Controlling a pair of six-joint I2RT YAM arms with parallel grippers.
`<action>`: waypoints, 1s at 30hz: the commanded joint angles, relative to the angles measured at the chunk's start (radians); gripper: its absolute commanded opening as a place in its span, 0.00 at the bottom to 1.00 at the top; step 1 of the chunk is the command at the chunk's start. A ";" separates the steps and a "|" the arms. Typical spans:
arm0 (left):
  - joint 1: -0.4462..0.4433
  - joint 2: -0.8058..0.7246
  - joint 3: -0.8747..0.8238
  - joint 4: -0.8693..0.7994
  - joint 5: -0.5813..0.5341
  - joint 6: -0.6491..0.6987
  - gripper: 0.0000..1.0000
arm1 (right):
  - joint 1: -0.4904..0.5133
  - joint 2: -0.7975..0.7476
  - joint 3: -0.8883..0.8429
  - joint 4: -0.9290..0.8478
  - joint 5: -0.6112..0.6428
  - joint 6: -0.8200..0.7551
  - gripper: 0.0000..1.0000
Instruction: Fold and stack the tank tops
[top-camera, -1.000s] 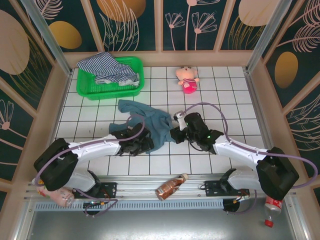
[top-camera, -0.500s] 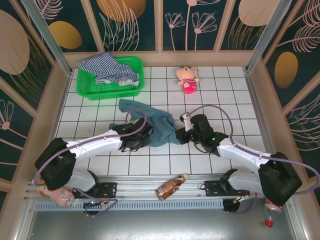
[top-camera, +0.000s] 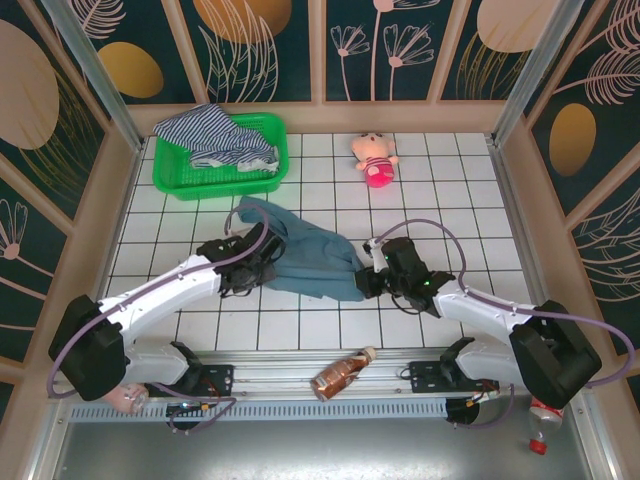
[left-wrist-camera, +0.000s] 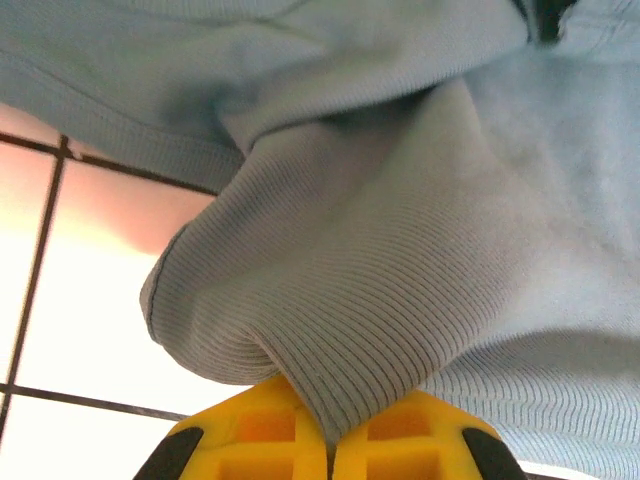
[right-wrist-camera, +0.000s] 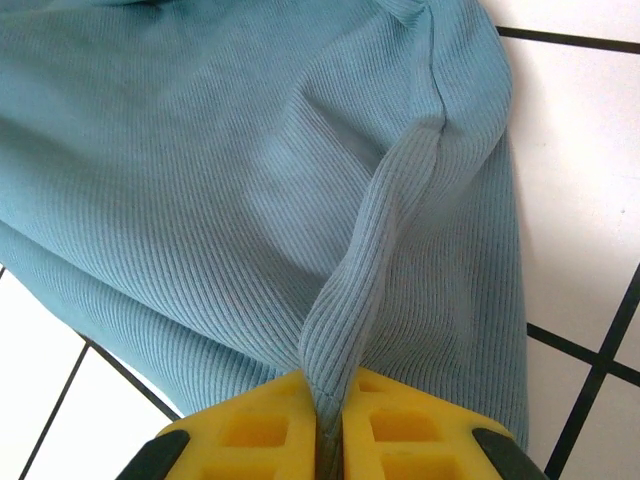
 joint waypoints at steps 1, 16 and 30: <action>0.033 -0.004 0.068 -0.108 -0.063 0.087 0.00 | -0.018 -0.002 -0.012 0.003 0.023 0.036 0.12; 0.068 0.049 0.297 -0.303 -0.097 0.202 0.00 | -0.099 -0.079 -0.030 -0.003 0.012 0.096 0.15; 0.082 0.152 0.401 -0.246 -0.005 0.273 0.00 | -0.107 -0.113 -0.066 -0.011 -0.044 0.145 0.00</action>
